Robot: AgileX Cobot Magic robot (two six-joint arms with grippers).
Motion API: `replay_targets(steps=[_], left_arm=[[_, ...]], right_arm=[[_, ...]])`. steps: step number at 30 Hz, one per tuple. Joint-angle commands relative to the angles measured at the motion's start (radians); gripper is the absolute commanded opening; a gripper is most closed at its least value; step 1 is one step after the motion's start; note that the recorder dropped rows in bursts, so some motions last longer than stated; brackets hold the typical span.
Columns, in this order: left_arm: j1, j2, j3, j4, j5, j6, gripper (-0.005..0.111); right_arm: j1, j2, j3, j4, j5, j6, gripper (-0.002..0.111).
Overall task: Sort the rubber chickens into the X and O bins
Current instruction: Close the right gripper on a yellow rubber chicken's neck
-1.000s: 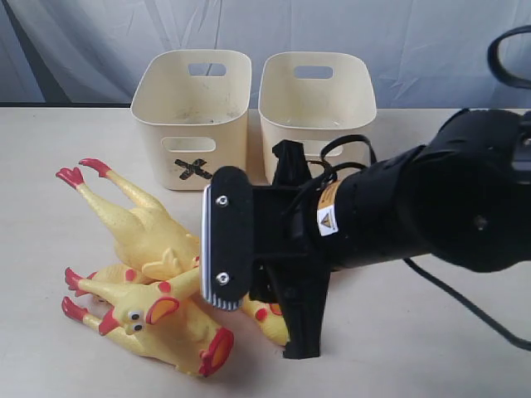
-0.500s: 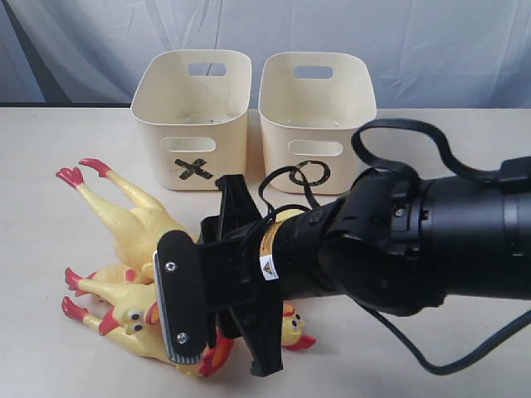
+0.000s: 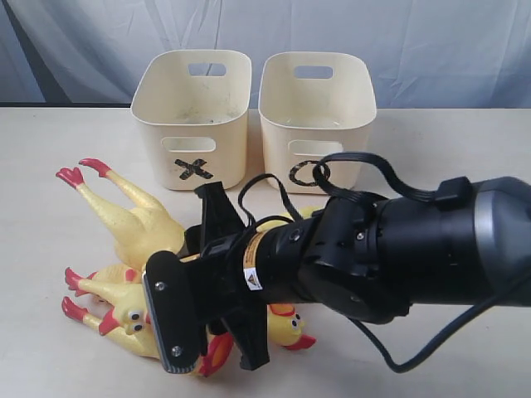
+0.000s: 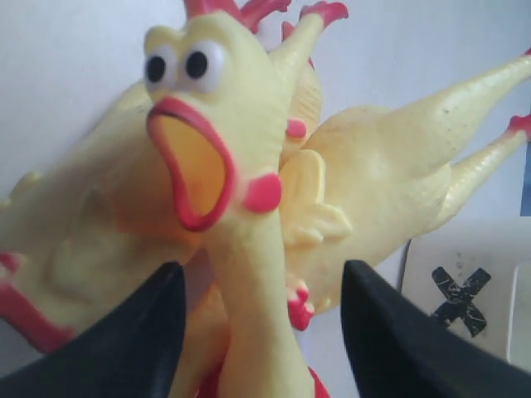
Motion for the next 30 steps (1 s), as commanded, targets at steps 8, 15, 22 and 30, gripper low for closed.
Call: replay_targets(steps=[8, 15, 22, 30], left_arm=[[-0.01, 0.004, -0.005, -0.005, -0.005, 0.001, 0.0], [-0.01, 0.004, -0.005, -0.005, -0.005, 0.001, 0.0], [-0.01, 0.004, -0.005, -0.005, -0.005, 0.001, 0.0], [-0.01, 0.004, -0.005, -0.005, -0.005, 0.001, 0.0]], right_arm=[[0.001, 0.042, -0.005, -0.009, -0.058, -0.004, 0.053], [0.001, 0.054, -0.005, -0.009, -0.092, -0.004, 0.053], [0.001, 0.054, -0.005, -0.032, -0.092, -0.004, 0.053], [-0.04, 0.054, -0.005, -0.032, -0.09, -0.004, 0.053]])
